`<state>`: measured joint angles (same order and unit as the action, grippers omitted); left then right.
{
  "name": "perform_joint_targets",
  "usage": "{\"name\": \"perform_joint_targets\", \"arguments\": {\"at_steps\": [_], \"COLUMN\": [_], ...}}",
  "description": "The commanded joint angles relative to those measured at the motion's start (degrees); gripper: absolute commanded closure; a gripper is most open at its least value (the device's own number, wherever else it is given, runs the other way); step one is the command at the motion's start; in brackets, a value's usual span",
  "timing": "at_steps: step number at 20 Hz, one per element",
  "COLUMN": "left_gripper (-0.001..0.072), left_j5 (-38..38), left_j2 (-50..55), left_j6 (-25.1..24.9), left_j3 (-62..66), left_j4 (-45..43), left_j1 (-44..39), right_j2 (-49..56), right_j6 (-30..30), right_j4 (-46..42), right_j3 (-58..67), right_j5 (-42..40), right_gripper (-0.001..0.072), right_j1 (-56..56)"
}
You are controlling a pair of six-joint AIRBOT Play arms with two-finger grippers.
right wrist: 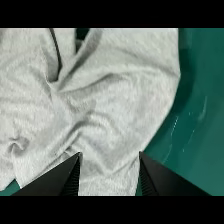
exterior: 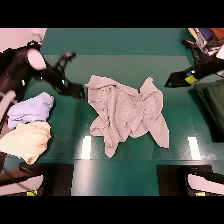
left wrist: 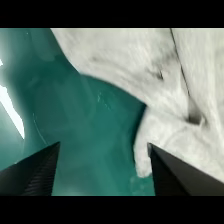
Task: Fold the shirts.
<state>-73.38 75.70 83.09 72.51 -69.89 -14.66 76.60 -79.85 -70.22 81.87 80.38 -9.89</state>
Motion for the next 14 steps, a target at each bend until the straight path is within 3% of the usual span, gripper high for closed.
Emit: {"name": "perform_joint_targets", "arguments": {"at_steps": [1, 6, 9, 14], "left_gripper": [0.0064, 0.0064, 0.0064, 0.0066], "left_j5": [9.0, 19.6, 22.2, 26.4], "left_j2": [-9.0, -9.7, -9.6, -8.9], "left_j6": [1.3, 2.8, 7.7, 8.5], "left_j3": [-17.1, -27.5, -29.6, -30.7], "left_j4": [0.3, -0.3, -3.5, -2.9], "left_j1": [-7.5, -17.0, -17.4, -17.4], "right_j2": [-8.4, -16.0, -19.5, -22.9], "right_j6": [0.0, 0.0, 0.0, -0.3], "right_j4": [0.1, 0.1, 0.1, 0.1], "right_j3": [-9.8, -18.5, -21.9, -25.7], "right_j5": [-4.5, -6.3, -6.4, -6.2], "right_gripper": [0.0294, 0.0294, 0.0294, 0.0294], "right_j1": [1.9, 2.0, 2.0, 2.0]}}
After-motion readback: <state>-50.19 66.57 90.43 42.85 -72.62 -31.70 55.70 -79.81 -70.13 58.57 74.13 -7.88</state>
